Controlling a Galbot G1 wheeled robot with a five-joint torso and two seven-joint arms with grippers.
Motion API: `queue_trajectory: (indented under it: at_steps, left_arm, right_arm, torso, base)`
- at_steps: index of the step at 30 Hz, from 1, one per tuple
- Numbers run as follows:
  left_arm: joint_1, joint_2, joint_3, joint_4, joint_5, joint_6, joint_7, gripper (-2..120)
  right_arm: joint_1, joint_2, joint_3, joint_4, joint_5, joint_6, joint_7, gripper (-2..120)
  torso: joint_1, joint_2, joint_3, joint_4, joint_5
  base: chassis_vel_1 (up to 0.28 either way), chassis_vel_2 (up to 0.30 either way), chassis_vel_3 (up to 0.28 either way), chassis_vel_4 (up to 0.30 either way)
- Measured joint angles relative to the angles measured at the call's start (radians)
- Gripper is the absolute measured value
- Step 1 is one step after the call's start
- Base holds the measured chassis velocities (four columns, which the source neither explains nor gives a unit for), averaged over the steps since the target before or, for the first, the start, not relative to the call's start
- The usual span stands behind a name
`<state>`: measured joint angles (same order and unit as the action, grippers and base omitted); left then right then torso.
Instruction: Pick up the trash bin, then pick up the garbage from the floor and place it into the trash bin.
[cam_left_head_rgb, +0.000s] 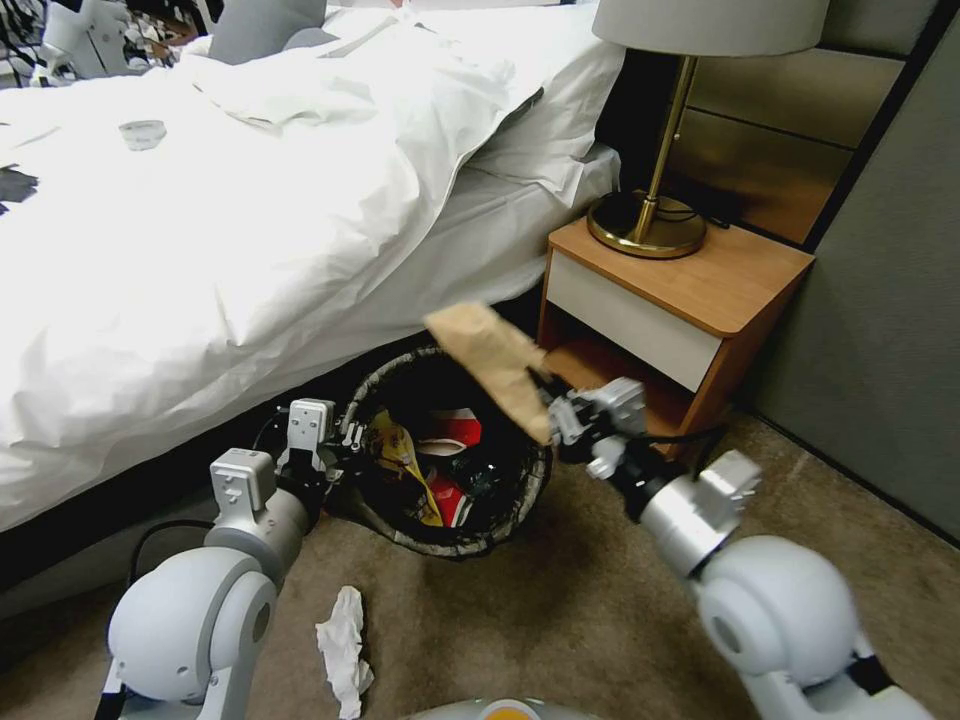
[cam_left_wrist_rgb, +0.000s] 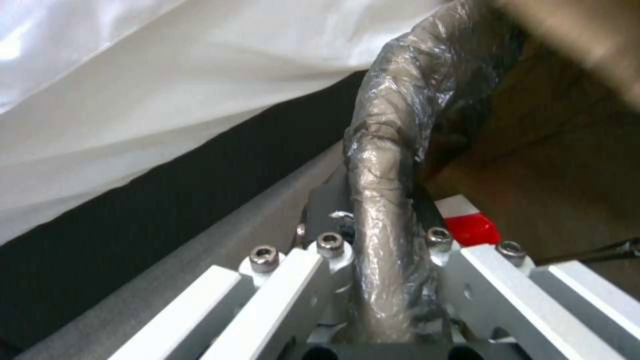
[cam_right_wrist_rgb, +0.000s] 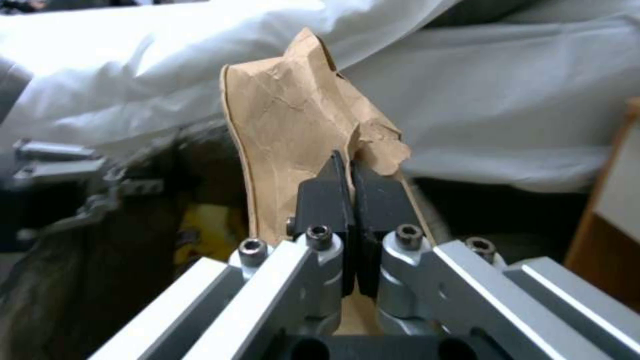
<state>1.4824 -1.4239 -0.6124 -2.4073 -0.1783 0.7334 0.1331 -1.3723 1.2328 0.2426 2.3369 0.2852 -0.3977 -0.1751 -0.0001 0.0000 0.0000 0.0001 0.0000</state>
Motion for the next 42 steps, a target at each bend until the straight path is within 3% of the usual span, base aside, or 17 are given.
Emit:
queue_trajectory:
  at_steps: [9,21,24,29,32,37,42]
  left_arm:
    - [0.007,-0.002,-0.001,-0.014,0.006,0.000,0.000,3]
    - [0.011,-0.003,-0.001,-0.021,0.011,0.001,0.000,3]
    - [0.011,-0.004,-0.001,-0.022,0.012,0.001,0.000,3]
    - [0.011,-0.004,0.003,-0.023,0.015,0.002,0.001,3]
    - [0.011,-0.003,0.003,-0.024,0.016,0.002,0.002,3]
    - [0.010,-0.001,0.000,-0.024,0.016,0.002,0.002,3]
    - [0.014,0.000,-0.021,-0.024,0.010,0.002,0.004,3]
  right_arm:
    - [-0.012,-0.008,-0.072,-0.033,-0.066,-0.001,0.004,2]
    - [-0.014,-0.006,-0.066,-0.033,-0.064,-0.007,0.027,43]
    - [-0.015,-0.005,-0.060,-0.024,-0.063,-0.007,0.027,58]
    - [-0.017,-0.008,-0.049,-0.012,-0.059,-0.007,0.027,71]
    - [-0.030,-0.009,-0.016,0.010,-0.052,-0.006,0.027,86]
    - [-0.068,-0.010,0.050,0.056,-0.044,0.003,0.034,99]
    - [-0.163,0.017,0.152,0.127,-0.042,0.058,0.167,100]
  torso:
    - [0.000,0.000,0.000,-0.0001,0.0000]
    - [0.000,0.000,0.000,0.0000,0.0000]
    - [0.000,0.000,0.000,-0.0001,0.0000]
    - [0.000,0.000,0.000,0.0000,0.0000]
    - [0.000,0.000,0.000,0.0000,0.0000]
    - [0.000,0.000,0.000,-0.0001,0.0000]
    - [0.000,0.000,0.000,-0.0002,0.0001]
  base:
    - [0.000,0.000,0.000,0.000]
    - [0.000,0.000,0.000,0.000]
    - [0.000,0.000,0.000,0.000]
    - [0.000,0.000,0.000,0.000]
    - [0.000,0.000,0.000,0.000]
    - [0.000,0.000,0.000,0.000]
    - [0.000,0.000,0.000,0.000]
